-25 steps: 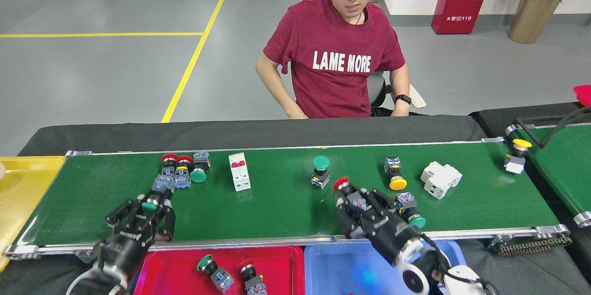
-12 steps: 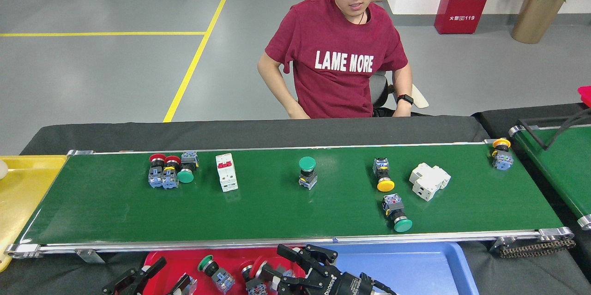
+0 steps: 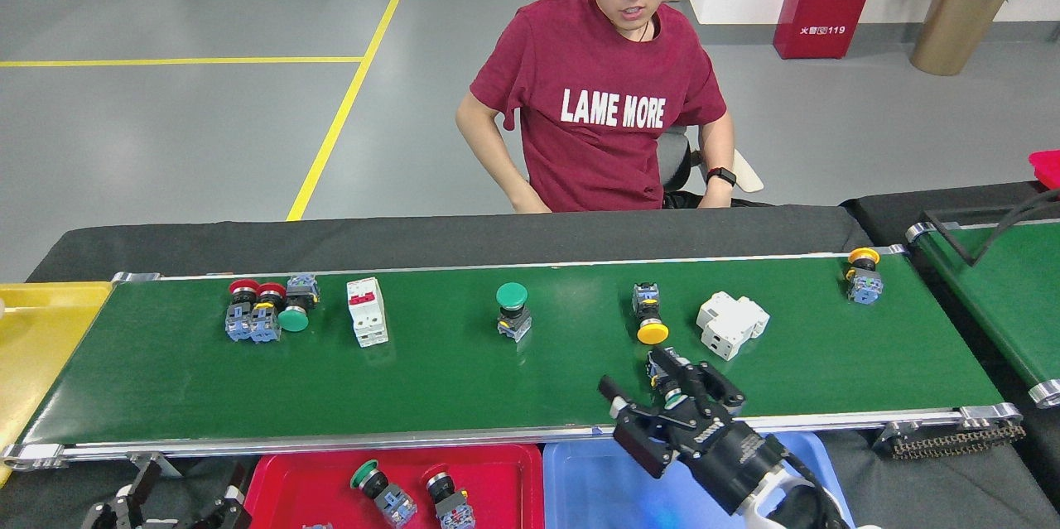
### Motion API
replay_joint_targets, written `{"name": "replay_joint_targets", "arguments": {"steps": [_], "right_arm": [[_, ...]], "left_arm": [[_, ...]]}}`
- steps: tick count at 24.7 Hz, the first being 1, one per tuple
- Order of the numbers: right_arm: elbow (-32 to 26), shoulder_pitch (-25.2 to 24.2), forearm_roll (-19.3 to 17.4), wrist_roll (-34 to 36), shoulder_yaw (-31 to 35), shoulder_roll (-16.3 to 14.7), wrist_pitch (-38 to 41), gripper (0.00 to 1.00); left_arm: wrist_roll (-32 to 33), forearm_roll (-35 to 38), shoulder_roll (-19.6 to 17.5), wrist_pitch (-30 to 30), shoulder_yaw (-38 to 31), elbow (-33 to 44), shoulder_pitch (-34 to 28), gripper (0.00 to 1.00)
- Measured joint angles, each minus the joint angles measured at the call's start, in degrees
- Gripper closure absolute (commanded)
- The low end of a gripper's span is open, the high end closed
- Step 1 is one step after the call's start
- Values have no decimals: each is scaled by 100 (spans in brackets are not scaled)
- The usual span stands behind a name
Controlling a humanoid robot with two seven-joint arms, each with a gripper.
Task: Pick switch part from conveyor to tray
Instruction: 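Move the right gripper over the white breaker block and grasp it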
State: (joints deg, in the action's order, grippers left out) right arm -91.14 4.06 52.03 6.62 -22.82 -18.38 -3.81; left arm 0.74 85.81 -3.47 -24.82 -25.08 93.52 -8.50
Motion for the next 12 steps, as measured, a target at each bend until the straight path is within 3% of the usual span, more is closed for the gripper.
{"name": "replay_joint_targets", "arguments": {"steps": [4,8,12], "right_arm": [[-27,-484,-5,582,11,-265,-651,1],[-261,-1077,-6,786,79,-279,-784,1],[-358,-1282,-4,818,128,-274,-808,1]], "left_arm": [[-7,377,-249,59,172,-1160,982,0],[24,465,-575,139,218,-2178,1787,0],[31,472,-803,420,501,-2993,2309,0]]}}
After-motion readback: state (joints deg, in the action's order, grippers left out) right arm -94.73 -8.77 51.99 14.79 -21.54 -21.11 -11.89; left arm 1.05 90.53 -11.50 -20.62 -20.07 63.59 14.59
